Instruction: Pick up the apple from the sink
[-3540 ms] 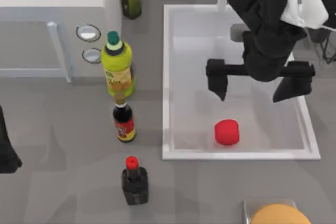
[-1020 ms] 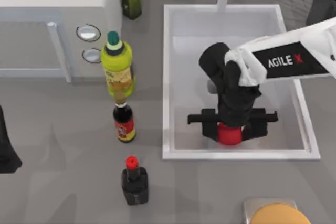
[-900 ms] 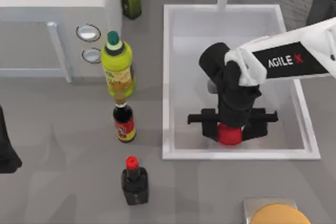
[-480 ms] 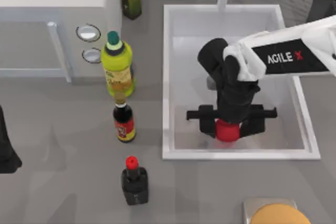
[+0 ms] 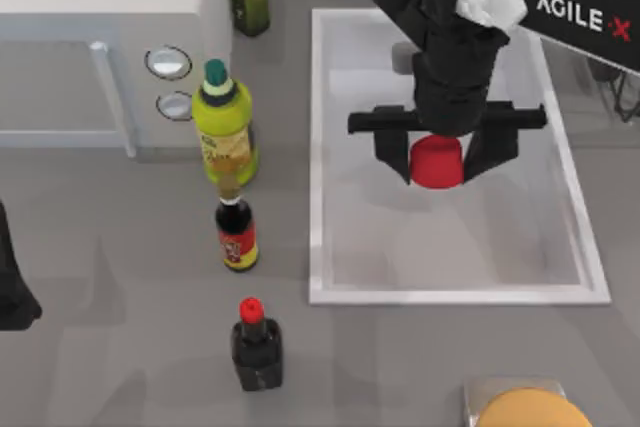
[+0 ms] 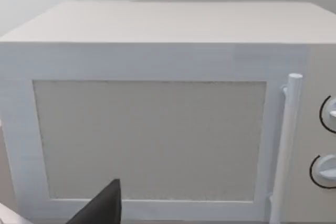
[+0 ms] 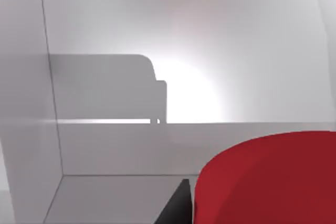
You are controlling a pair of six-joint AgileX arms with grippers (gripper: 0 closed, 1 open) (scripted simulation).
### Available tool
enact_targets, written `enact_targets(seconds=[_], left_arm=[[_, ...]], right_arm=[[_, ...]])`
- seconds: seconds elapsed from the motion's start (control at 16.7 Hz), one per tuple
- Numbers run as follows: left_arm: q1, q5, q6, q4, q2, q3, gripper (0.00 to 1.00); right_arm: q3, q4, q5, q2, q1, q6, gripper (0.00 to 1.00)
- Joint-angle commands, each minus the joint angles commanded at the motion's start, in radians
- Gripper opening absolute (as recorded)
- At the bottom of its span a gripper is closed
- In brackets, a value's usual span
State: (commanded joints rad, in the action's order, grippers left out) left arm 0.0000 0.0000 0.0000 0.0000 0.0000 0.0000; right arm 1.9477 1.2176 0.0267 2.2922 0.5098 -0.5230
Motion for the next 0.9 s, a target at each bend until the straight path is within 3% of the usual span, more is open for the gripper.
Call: enact_targets(seconds=[0.36, 0.9], left_arm=[[0.0, 0.0, 0.0, 0.0, 0.0, 0.0, 1.0], [0.0, 0.0, 0.0, 0.0, 0.0, 0.0, 1.0]], right_arm=[[0.252, 0.323, -0.001, -0.092, -0.006, 0.007, 0.0], [0.236, 0.33, -0.003, -0.131, -0.041, 0.044, 0.0]])
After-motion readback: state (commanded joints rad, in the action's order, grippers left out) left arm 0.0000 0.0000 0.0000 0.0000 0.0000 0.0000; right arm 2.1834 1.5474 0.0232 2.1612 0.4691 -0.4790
